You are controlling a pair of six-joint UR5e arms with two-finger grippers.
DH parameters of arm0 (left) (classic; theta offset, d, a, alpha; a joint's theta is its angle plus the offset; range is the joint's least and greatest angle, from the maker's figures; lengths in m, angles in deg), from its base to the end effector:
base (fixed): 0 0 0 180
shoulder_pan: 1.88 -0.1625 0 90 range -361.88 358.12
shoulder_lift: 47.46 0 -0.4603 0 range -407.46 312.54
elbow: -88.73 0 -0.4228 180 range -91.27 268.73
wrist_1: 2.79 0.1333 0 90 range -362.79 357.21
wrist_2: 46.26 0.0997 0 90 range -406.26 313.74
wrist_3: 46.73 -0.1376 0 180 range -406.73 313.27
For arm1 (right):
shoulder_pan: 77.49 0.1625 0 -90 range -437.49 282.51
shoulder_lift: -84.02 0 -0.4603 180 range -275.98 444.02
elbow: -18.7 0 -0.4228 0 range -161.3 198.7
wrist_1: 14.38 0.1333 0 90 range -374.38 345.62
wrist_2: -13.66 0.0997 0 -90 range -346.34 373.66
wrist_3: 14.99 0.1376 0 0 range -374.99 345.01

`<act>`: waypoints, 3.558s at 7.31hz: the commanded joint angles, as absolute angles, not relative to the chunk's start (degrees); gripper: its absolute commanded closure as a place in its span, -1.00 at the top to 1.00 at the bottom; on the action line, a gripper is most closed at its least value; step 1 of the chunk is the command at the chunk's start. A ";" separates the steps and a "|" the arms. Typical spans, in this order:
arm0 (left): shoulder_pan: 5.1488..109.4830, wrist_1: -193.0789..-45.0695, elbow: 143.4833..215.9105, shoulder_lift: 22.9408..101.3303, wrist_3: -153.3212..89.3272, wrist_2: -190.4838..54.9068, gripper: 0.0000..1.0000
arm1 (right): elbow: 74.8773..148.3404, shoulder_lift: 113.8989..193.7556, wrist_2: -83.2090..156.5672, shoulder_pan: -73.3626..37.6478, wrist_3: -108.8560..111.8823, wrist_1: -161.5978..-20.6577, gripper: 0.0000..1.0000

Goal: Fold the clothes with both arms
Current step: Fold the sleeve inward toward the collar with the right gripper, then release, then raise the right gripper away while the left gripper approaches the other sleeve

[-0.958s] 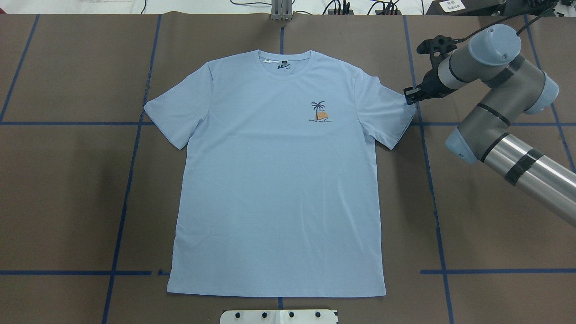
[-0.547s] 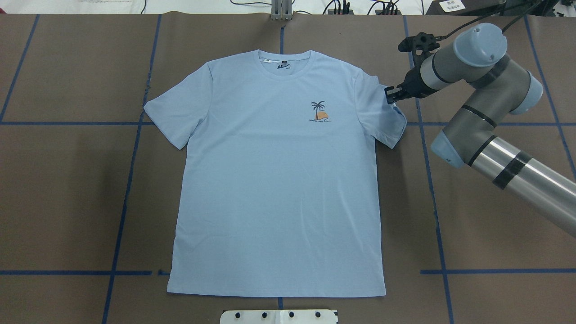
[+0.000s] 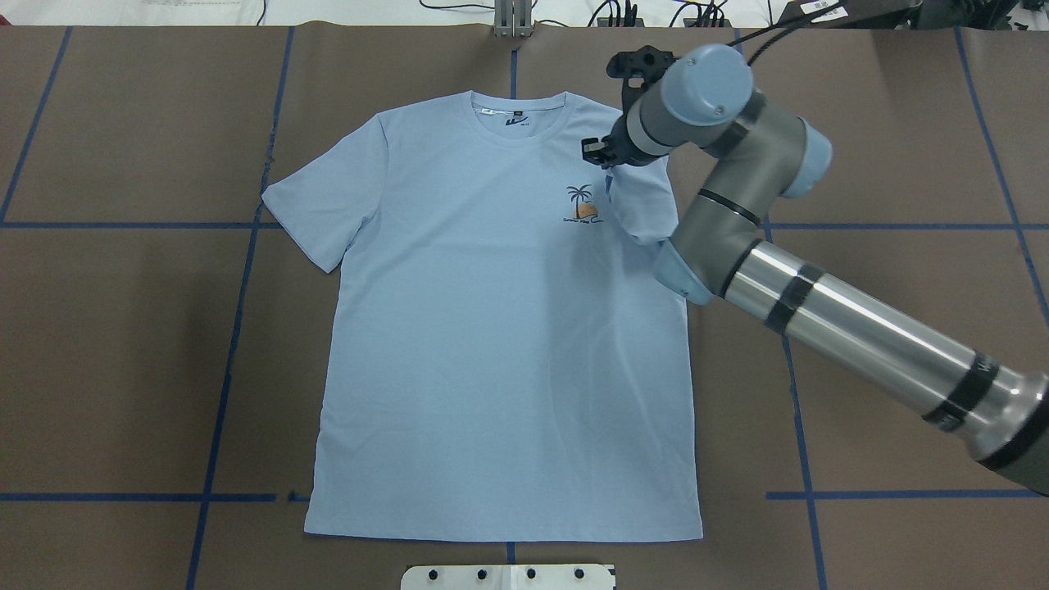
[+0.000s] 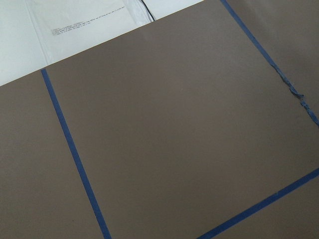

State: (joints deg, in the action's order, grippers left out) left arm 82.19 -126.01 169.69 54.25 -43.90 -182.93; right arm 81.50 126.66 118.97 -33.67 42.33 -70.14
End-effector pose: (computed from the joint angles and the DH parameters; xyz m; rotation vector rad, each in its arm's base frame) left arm 0.0343 -0.6518 0.6116 0.5298 0.8310 0.3046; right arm -0.5833 -0.6941 0.3248 0.3902 -0.8933 0.0520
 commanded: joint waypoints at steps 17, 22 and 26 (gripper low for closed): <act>47.08 -133.22 165.83 67.83 21.30 -146.90 0.97 | 103.78 134.29 137.58 -21.77 32.56 -105.53 1.00; 44.70 -133.66 163.79 68.12 21.04 -145.22 0.73 | 103.69 134.29 137.32 -21.85 32.65 -105.44 1.00; 44.53 -133.49 163.61 68.03 20.86 -145.22 0.43 | 103.52 134.21 137.23 -21.85 32.65 -105.35 1.00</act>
